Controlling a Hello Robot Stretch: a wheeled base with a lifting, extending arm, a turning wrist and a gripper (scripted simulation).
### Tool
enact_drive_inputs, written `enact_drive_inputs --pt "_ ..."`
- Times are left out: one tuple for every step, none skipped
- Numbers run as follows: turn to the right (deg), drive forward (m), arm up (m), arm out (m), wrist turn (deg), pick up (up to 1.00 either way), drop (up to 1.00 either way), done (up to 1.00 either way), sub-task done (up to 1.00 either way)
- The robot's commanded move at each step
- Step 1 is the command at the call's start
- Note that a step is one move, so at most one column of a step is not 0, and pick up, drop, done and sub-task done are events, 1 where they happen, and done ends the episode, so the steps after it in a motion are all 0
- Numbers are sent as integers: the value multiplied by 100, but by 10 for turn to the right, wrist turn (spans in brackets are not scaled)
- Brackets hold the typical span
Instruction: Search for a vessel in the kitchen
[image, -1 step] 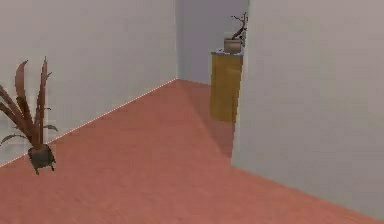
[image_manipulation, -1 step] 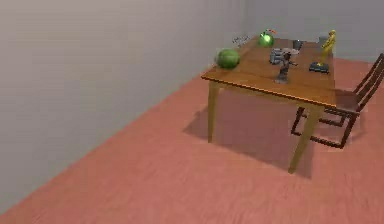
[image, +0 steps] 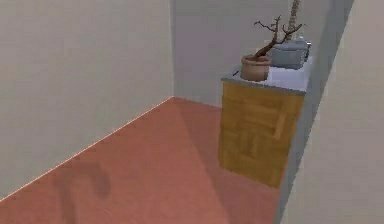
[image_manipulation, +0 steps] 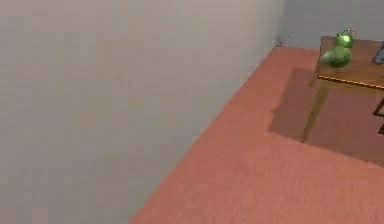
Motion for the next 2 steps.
enact_drive_inputs --pt "-120 0 0 0 0 0 0 0 0" --pt "0 20 0 0 0 0 0 0 0"
